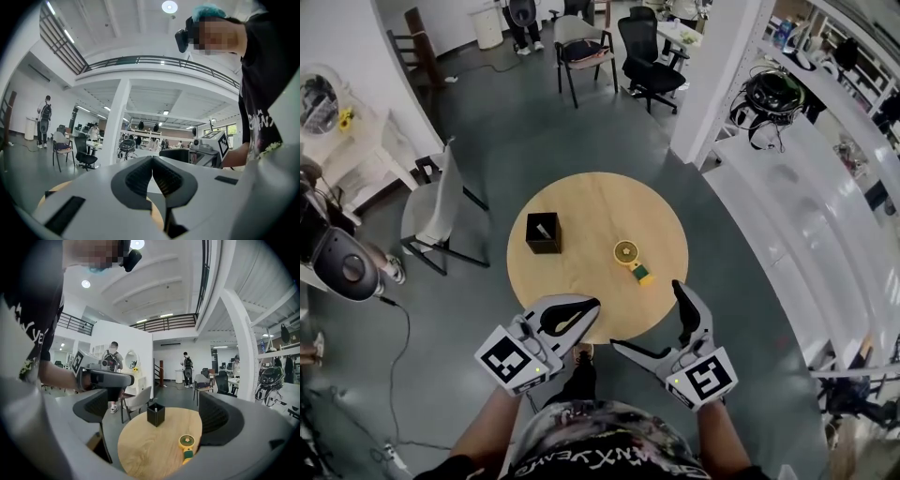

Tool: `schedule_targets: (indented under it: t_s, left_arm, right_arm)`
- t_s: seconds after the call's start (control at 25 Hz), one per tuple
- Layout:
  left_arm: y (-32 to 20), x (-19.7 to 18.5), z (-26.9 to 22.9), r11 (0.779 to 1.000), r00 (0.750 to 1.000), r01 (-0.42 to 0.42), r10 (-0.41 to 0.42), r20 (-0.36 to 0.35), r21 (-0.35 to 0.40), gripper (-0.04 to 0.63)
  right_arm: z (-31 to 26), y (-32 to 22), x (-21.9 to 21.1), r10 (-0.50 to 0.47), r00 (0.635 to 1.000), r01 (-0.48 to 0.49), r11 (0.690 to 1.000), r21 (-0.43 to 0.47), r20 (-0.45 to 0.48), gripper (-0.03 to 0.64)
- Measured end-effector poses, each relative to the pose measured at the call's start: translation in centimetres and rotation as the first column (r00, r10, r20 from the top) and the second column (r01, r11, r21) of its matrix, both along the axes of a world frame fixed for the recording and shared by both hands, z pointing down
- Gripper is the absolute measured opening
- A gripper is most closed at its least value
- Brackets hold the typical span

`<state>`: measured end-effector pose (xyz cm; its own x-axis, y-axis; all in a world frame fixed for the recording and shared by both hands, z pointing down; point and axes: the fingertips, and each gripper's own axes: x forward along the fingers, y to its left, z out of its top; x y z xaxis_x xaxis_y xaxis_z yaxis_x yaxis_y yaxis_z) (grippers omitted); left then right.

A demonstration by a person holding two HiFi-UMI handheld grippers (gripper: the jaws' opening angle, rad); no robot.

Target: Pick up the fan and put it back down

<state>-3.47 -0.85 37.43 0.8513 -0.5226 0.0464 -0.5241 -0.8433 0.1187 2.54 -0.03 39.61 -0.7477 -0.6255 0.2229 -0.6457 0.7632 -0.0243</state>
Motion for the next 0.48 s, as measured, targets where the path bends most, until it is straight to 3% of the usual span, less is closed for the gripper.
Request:
schedule_targets:
  t_s: [0.48]
  left_arm:
    - [-7.5,-2.9,0.6,0.998,0.998,-0.051,0.051,-0.025,-0.022,0.018]
  right_arm:
    - [0.4,-7.4,-2.9,0.049,0.998,-0.05,0.999,-0.022,-0.029,0.586]
